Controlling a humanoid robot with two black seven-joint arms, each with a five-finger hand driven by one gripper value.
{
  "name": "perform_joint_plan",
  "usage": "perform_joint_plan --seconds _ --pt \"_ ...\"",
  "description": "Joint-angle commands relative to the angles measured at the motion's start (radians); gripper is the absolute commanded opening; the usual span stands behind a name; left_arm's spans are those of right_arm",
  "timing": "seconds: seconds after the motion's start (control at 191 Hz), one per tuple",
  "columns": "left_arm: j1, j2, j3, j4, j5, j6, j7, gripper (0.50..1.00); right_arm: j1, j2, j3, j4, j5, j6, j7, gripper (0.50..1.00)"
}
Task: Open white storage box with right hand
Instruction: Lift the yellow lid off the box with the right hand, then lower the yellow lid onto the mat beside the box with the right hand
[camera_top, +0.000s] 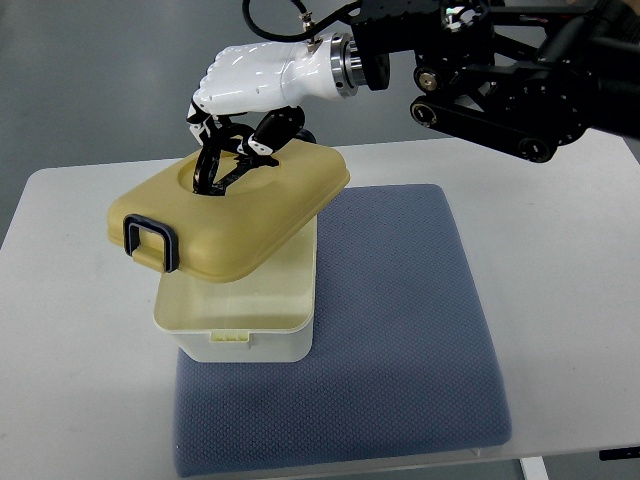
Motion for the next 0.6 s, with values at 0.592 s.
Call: perform_joint_plan --seconds 0.592 --pt "0.000 0.000 0.000 0.000 0.000 0.000 0.000 1.000 -0.260 -0.429 0.059 -0.006 0.094 -0.079 0.012 0.500"
